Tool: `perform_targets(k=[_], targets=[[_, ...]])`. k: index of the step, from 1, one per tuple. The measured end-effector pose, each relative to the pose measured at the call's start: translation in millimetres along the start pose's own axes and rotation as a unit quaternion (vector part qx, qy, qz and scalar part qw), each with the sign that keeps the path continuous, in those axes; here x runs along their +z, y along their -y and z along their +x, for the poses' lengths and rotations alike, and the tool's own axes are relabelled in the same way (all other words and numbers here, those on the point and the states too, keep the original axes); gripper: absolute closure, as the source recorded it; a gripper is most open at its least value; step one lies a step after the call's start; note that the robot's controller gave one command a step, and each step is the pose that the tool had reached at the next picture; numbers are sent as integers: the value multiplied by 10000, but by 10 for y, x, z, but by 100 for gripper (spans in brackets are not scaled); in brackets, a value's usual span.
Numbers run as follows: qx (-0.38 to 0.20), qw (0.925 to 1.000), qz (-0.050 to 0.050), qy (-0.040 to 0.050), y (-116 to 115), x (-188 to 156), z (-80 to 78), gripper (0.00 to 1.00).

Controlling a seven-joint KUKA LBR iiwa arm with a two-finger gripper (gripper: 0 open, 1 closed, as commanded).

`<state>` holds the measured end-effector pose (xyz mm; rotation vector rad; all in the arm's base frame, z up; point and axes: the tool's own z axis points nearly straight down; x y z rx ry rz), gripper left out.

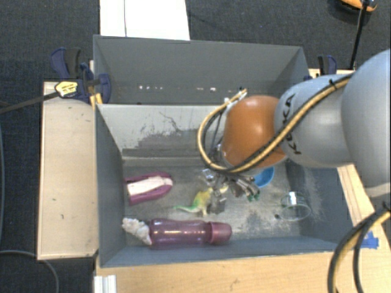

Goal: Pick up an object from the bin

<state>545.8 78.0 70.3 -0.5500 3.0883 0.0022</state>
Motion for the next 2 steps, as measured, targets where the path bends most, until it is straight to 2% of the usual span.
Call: perform_targets(k=[1, 2], targets=[[7, 10000, -1, 0, 0, 0, 0, 100], [-20, 10000, 0, 13, 72, -1309, 3, 100]])
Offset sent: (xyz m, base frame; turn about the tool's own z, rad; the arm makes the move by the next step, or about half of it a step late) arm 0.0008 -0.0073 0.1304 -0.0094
